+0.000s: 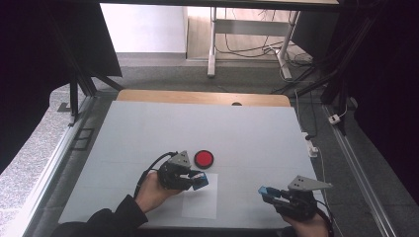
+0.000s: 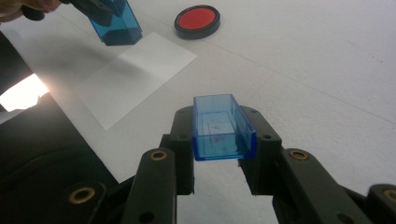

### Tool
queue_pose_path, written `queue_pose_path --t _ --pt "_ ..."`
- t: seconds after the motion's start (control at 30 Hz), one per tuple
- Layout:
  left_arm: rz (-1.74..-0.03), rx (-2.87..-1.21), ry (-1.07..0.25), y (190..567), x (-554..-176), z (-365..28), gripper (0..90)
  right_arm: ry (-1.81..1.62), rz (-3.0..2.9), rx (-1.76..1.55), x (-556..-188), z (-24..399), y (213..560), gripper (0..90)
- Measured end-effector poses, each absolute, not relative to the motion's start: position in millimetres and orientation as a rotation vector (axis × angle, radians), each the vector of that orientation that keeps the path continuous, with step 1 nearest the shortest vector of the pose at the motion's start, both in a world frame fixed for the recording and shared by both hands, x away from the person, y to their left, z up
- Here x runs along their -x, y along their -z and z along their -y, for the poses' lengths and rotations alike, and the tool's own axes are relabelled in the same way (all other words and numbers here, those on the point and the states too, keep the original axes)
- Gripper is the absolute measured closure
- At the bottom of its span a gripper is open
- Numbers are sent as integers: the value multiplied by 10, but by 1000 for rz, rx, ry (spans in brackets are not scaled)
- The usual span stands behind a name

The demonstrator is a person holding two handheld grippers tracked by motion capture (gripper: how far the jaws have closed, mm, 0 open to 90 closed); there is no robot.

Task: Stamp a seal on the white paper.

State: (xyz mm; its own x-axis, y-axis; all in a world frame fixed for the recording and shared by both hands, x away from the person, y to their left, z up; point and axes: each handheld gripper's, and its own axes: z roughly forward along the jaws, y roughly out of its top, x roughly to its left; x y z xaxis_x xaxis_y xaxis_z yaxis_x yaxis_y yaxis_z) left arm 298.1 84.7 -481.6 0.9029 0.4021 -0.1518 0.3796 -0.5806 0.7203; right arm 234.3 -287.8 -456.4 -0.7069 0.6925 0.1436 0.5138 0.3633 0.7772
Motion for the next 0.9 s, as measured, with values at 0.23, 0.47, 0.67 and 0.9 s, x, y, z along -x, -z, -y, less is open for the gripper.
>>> queue_pose_path --t 0.23,0.47,0.67,0.9 --pt "-561 -2312 -51 4972 -2986 -739 698 -1258 -2414 -1091 -2340 2887 4561 681" --pt "-557 -2360 -87 5049 -2972 -676 698 -1260 -2416 -1093 -2340 2889 4561 681" --pt "-559 -2362 -100 5063 -2958 -668 700 -1260 -2417 -1092 -2339 2889 4561 681" --pt "-559 -2371 -153 5071 -2892 -641 702 -1265 -2419 -1087 -2340 2881 4565 681"
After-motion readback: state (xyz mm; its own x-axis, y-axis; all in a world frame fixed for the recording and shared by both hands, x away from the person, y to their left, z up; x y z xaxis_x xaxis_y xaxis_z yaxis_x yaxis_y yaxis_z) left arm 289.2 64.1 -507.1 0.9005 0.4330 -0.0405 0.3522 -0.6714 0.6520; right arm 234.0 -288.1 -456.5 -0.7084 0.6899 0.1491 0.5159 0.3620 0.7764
